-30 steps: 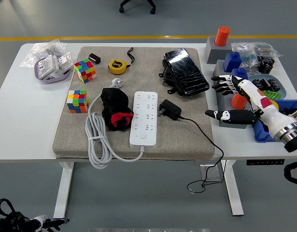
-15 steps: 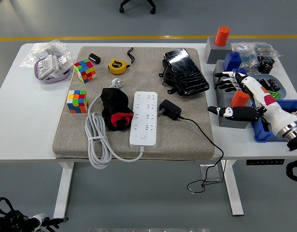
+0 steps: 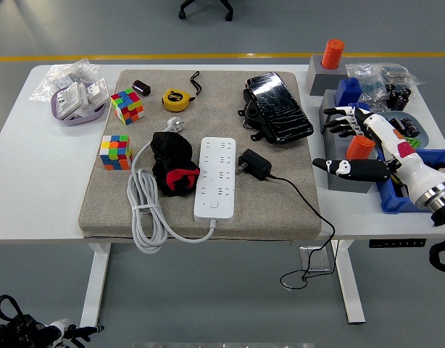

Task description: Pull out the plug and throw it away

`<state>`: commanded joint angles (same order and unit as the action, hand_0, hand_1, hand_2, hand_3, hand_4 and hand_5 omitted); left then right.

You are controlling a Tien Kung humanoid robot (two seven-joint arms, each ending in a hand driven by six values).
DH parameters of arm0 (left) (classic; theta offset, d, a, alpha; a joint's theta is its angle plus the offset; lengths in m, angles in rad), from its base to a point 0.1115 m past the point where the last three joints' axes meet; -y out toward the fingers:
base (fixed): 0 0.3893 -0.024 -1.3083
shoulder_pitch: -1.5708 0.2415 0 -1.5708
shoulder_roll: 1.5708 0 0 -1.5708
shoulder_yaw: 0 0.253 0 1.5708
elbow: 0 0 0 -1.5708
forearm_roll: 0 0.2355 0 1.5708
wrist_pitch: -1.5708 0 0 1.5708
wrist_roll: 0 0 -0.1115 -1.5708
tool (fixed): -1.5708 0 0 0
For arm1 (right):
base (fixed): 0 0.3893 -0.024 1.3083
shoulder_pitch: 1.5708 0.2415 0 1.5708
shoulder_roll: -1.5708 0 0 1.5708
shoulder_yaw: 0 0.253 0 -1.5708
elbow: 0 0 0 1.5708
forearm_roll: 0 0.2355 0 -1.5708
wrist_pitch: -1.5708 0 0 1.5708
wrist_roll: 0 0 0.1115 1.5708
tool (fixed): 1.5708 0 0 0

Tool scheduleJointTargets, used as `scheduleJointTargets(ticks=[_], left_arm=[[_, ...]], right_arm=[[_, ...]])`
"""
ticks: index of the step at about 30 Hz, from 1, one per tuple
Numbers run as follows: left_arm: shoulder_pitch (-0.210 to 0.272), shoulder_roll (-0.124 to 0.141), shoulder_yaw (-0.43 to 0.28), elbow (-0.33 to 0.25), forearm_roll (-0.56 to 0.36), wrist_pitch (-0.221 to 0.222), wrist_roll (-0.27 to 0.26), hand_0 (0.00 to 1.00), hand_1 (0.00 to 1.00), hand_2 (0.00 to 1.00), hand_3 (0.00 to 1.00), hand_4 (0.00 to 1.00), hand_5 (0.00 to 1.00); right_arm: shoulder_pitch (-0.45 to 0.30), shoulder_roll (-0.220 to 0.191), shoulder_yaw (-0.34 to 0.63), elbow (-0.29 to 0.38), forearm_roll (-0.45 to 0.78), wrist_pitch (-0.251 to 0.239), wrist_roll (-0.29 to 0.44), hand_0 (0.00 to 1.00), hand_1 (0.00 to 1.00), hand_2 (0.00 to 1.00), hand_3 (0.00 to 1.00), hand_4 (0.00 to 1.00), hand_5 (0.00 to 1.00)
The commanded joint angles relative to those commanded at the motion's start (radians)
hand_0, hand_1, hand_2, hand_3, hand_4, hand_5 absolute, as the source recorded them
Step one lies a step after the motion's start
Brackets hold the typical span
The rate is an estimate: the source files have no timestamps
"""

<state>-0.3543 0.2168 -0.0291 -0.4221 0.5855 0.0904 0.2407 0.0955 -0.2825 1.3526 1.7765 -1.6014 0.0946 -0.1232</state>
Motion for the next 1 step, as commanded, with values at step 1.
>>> scheduleJointTargets(ticks=[1], left_arm=[[0.001,0.000,-0.001,0.000,0.000,0.000,0.001,0.532,0.664,0.691,0.651,0.816,0.701]], right_arm=[[0.000,0.000,0.000,0.000,0.000,0.000,0.000,0.694,0.685,0.702,0.794,0.998,0.287]])
